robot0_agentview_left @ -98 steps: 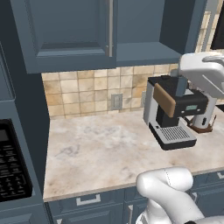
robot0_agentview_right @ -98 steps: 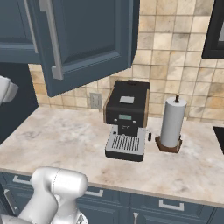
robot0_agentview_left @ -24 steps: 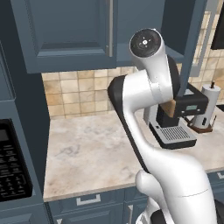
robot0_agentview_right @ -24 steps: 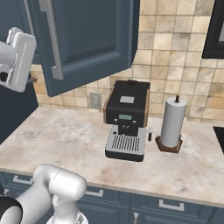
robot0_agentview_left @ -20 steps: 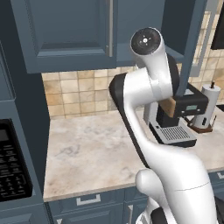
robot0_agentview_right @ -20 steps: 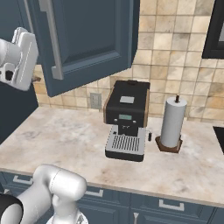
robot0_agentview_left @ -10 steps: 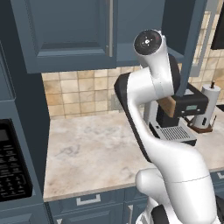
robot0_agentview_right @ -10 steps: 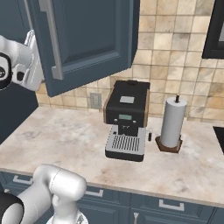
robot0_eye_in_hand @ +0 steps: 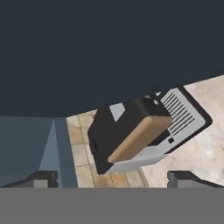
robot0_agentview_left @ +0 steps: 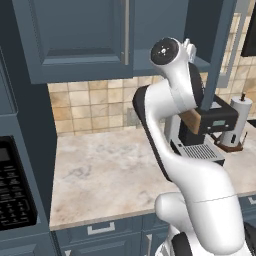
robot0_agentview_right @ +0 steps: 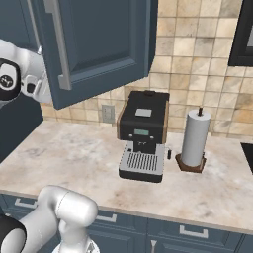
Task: Open the cabinet, pick the kettle from the cabinet, and place it in the sink.
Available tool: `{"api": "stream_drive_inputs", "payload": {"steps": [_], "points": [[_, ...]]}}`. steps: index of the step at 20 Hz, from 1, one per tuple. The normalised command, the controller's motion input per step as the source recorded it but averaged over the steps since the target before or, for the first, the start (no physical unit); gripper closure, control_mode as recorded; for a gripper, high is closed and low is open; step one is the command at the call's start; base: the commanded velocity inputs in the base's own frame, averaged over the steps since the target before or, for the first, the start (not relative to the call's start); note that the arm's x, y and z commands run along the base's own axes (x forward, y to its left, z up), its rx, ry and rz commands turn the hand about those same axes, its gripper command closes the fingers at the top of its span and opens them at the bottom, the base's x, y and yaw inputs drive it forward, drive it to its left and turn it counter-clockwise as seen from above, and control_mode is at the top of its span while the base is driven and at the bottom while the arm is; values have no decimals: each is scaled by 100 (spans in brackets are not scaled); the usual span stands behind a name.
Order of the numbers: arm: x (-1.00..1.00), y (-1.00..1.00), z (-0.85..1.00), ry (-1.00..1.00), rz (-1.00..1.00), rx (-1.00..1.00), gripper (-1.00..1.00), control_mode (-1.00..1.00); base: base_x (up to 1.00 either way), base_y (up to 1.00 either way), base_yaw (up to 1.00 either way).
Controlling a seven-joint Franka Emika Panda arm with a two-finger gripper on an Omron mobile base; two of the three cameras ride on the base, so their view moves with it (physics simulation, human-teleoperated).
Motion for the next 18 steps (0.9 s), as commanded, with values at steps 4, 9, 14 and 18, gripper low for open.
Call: {"api": "stream_drive_inputs", "payload": {"steps": [4,9,14,18], "points": [[-14,-30,0,0,-10,0,-100,-100,0,0,0],[-25,-36,0,0,-11,0,-100,-100,0,0,0],[-31,-39,0,0,-11,0,-100,-100,0,0,0],[-31,-40,0,0,-12,0,-100,-100,0,0,0]]}}
